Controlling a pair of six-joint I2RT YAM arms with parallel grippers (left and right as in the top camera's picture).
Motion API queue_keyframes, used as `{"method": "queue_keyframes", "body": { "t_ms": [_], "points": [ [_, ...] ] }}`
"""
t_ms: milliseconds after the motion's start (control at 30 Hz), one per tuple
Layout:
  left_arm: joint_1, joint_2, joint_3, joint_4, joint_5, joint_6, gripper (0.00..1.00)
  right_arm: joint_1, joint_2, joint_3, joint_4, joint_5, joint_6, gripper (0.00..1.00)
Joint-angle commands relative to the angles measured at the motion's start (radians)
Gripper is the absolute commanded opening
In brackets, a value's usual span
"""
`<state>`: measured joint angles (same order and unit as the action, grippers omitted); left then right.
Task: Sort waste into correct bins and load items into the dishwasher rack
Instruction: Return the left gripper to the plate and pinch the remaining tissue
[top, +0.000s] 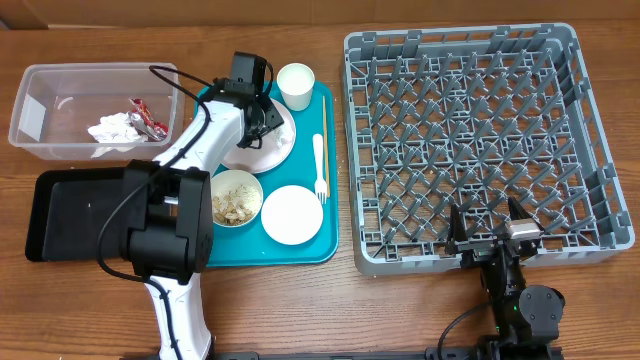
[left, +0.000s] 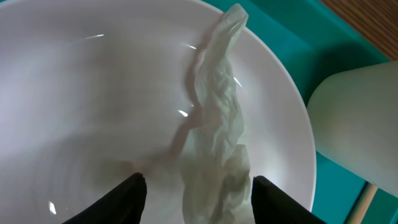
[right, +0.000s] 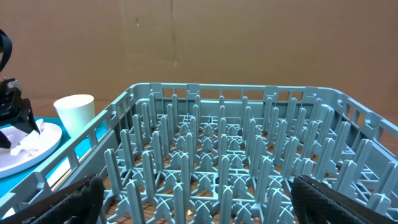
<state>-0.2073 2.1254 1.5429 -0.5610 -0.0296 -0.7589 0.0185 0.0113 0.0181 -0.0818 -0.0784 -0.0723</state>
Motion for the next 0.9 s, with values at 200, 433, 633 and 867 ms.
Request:
{"method": "queue_keyframes", "body": {
  "t_ms": [200,433,633,867],
  "points": [
    [0.004,0.014,-0.027,0.019,-0.004,-0.004,0.55,-0.005,-0.008,-0.01,0.005,-0.002,-0.003,1.0],
    [0.003,0.015,-0.028,0.031,-0.007,-0.003,0.49,-0.005,-0.008,-0.01,0.005,-0.002,-0.003,1.0],
    [0.002,0.031,-0.029,0.039,-0.006,0.003,0.45,-0.005,-0.008,-0.01,0.005,-0.002,-0.003,1.0],
    [0.007,0.056,-0.029,0.057,-0.003,0.004,0.22,-0.005,-0.008,-0.01,0.005,-0.002,-0.003,1.0]
  ]
}}
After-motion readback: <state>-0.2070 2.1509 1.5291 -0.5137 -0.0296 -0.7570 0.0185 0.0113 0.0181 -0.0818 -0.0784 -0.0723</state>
